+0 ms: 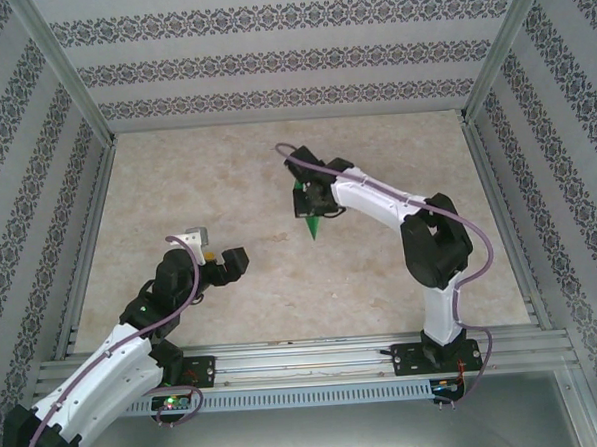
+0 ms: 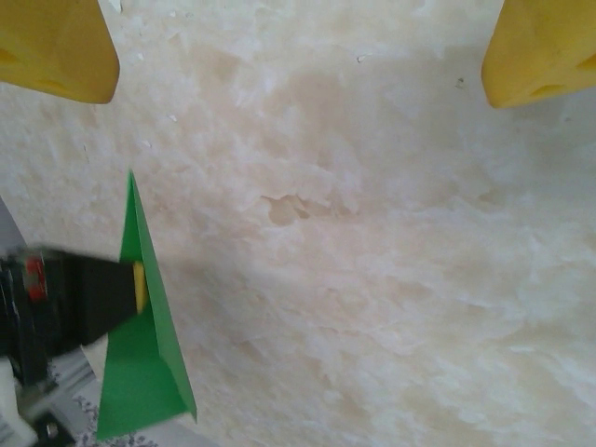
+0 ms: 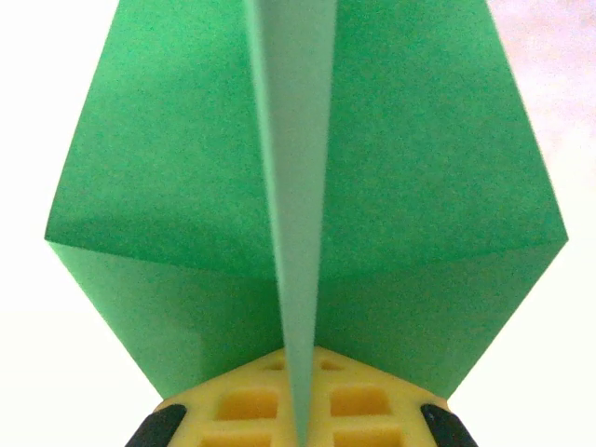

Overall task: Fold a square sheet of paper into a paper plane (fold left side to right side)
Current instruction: Place the paper plane at the center of the table.

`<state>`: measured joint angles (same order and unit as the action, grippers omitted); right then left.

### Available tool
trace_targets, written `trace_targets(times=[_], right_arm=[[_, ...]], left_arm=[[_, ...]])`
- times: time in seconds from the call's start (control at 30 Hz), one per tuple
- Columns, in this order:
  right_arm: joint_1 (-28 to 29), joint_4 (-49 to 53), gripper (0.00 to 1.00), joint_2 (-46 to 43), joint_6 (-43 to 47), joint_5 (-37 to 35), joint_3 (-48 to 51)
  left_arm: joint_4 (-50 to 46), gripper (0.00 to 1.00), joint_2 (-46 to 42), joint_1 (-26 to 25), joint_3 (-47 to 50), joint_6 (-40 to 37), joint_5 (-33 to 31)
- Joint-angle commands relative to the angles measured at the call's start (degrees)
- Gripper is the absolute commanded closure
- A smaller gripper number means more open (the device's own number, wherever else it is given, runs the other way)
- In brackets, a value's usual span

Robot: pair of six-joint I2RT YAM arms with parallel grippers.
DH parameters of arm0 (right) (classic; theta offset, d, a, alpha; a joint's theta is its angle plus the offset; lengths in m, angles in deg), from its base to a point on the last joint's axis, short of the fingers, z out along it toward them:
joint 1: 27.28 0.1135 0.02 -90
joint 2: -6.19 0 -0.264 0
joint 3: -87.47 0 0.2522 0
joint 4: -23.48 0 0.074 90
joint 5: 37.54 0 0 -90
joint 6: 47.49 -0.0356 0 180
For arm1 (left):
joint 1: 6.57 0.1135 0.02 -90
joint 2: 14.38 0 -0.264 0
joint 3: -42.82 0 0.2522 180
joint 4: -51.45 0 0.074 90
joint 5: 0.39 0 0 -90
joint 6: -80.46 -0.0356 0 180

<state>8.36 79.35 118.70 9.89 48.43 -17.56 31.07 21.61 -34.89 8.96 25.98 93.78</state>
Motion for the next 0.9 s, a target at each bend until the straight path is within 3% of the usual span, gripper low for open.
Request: trace_targets(times=[0.0, 0.43, 0.87], right_arm=[[-1.62, 2.35, 0.95, 3.55, 2.14, 0.03, -4.45], [-4.42, 9.68, 0.95, 17.49, 2.58, 1.82, -19.68], [-5.05, 11.15, 0.95, 24.00, 1.98, 3.32, -24.60]], left_arm=[[2.54, 0.00, -1.22, 1.13, 0.77, -3.15, 2.69], [0.83, 0.00, 2.21, 1.37, -1.87, -5.38, 2.51], [0.99, 0.00, 3.30, 1.49, -1.88, -4.32, 3.22]])
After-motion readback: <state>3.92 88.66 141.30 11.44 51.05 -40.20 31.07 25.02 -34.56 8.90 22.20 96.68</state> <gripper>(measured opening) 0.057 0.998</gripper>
